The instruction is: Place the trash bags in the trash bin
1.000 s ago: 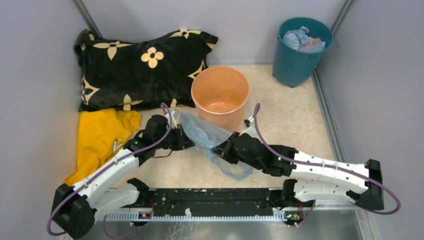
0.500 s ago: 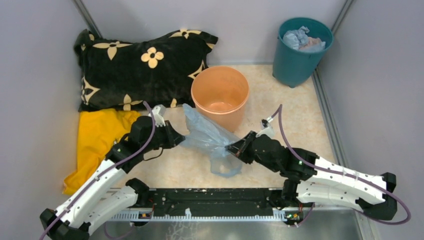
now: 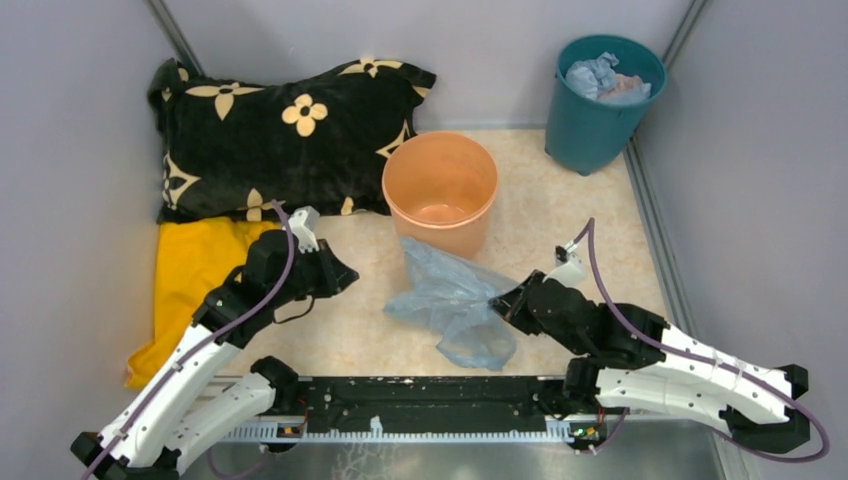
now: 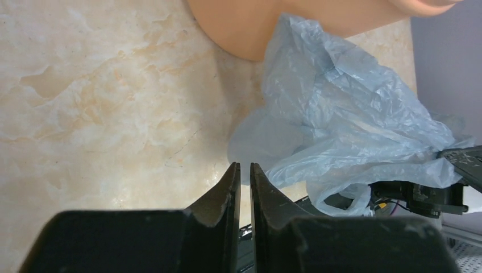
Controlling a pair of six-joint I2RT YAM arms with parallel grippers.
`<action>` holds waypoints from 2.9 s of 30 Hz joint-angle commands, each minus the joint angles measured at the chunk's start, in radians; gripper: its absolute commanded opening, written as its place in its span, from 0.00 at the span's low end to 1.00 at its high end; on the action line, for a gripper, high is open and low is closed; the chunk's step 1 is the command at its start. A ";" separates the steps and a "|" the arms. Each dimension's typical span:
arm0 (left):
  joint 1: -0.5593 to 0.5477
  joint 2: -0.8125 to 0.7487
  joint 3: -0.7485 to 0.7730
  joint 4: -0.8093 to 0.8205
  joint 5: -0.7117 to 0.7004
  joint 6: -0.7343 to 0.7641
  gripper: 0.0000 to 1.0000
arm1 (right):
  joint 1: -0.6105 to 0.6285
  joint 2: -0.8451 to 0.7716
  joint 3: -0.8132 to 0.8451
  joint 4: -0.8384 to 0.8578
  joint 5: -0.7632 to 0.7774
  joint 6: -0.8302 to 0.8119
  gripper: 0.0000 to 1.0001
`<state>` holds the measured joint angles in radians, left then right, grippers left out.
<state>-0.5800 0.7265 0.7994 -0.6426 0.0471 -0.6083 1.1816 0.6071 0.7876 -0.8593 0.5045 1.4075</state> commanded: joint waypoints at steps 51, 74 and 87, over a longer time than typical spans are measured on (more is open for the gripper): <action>0.000 0.110 -0.038 0.122 0.223 0.107 0.55 | -0.078 0.130 0.019 0.221 -0.171 -0.162 0.00; -0.001 0.262 -0.135 0.221 0.322 0.099 0.64 | -0.110 0.138 -0.003 0.286 -0.231 -0.177 0.00; -0.002 0.234 -0.085 0.164 0.284 0.076 0.00 | -0.123 0.125 0.027 0.160 -0.212 -0.216 0.00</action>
<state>-0.5812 1.0206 0.6384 -0.4278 0.3691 -0.5308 1.0702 0.7586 0.7788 -0.6212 0.2596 1.2278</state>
